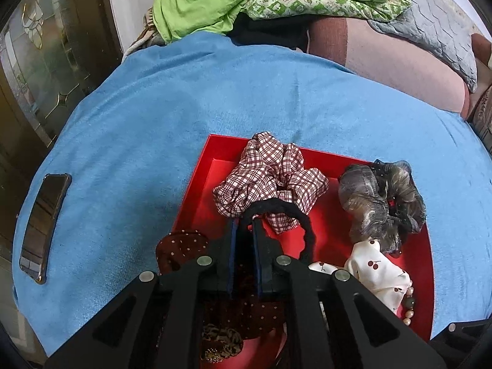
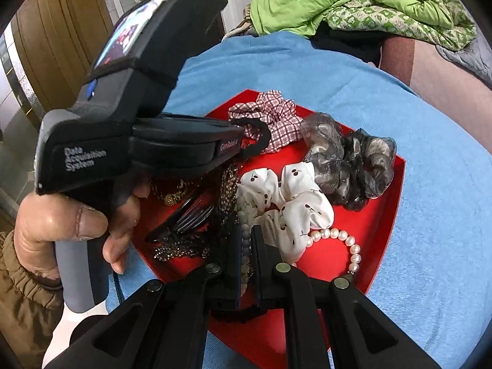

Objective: Organize jewelry
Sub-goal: 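Lower both items into the red tray and open both grippers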

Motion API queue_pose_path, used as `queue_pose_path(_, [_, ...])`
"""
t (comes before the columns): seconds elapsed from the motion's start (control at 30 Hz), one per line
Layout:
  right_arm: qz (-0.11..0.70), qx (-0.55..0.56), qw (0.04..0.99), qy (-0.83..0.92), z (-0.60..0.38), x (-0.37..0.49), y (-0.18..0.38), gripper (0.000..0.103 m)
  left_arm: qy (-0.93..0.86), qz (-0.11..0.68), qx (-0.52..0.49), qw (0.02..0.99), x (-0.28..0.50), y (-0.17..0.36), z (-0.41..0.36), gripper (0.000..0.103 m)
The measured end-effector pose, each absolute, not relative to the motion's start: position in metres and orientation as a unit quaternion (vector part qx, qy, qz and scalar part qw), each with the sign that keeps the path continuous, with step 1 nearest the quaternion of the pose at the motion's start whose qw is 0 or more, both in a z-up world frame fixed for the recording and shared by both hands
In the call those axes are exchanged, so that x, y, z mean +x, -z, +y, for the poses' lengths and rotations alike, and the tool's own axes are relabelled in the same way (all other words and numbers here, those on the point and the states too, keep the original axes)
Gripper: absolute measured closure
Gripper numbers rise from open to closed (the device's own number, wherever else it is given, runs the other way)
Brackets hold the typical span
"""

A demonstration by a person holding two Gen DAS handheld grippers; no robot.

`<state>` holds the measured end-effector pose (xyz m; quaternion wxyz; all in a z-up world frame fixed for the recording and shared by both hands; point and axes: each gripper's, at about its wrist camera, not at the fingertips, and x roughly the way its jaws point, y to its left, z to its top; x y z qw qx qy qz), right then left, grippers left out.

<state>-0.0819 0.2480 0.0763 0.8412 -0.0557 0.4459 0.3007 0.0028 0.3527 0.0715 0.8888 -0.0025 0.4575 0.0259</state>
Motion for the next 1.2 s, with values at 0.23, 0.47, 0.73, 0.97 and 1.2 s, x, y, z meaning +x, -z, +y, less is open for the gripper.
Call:
queue_pose_path(0.23, [0.448,-0.051,0.841,-0.299,0.246,-0.080,-0.077,0.076,-0.036,0.439,-0.008,0.898,-0.007,-0.083,0.353,0.049])
queue_pose_path(0.47, [0.431,-0.044,0.850,-0.299,0.240,-0.084,-0.089,0.044,-0.044,0.432,-0.004,0.901,-0.017,-0.098,0.354,0.044])
queue_pose_path(0.73, [0.419,-0.051,0.857,-0.296,0.236,-0.102,-0.101,0.044,-0.052,0.412,0.003,0.910,-0.045,-0.120,0.351,0.043])
queue_pose_path(0.97, [0.406,-0.057,0.871,-0.270,0.219,-0.126,-0.115,0.041,-0.063,0.383,0.016,0.922,-0.086,-0.139,0.341,0.043])
queue_pose_path(1.2, [0.378,-0.083,0.896,-0.219,0.197,-0.169,-0.120,0.032,-0.088,0.341,0.027,0.935,-0.137,-0.153,0.332,0.027])
